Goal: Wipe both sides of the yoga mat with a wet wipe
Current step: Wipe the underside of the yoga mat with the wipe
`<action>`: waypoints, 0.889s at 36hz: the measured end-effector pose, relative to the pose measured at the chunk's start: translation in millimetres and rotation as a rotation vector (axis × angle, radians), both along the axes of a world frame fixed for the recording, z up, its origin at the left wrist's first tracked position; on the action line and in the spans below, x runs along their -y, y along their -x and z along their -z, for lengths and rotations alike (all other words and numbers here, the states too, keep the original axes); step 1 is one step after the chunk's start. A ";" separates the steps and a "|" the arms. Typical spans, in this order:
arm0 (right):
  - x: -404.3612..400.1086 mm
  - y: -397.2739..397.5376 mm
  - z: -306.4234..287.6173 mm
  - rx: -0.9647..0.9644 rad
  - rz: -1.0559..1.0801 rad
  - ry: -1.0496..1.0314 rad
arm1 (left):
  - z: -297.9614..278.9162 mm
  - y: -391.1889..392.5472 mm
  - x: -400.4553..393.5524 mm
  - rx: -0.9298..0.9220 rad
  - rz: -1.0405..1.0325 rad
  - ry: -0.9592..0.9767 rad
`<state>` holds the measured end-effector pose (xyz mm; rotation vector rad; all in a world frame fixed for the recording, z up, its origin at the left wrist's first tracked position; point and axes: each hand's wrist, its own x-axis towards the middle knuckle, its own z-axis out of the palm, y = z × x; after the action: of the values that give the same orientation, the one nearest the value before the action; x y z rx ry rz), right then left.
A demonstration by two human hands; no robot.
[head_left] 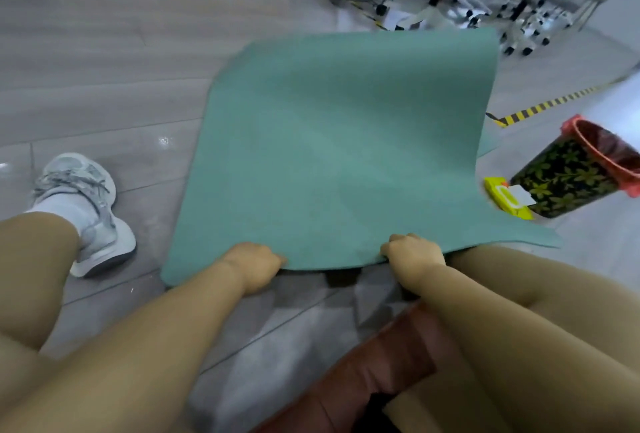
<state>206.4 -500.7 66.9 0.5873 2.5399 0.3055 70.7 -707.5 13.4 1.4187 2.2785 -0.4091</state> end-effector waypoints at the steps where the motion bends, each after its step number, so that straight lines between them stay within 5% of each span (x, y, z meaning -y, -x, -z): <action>1: -4.6 -4.7 5.7 0.013 0.025 0.013 | 5.8 -2.8 -4.5 0.015 0.009 -0.010; 6: -18.6 -16.3 43.9 -0.001 0.232 0.196 | 38.0 -14.7 -17.7 0.084 0.040 -0.018; 11: -26.4 9.3 71.8 -0.373 0.491 0.491 | 77.5 -9.5 -7.0 0.231 0.019 0.006; 21: -32.6 16.0 131.3 -0.473 0.671 0.379 | 109.1 24.4 18.3 0.245 -0.113 -0.112; 32: -11.7 -2.6 172.0 -0.440 0.531 0.239 | 139.2 31.1 32.2 0.244 -0.124 -0.426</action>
<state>209.0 -489.0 -105.1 1.3046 2.6315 -0.3482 39.5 -739.7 -125.9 1.4122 2.3160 0.2921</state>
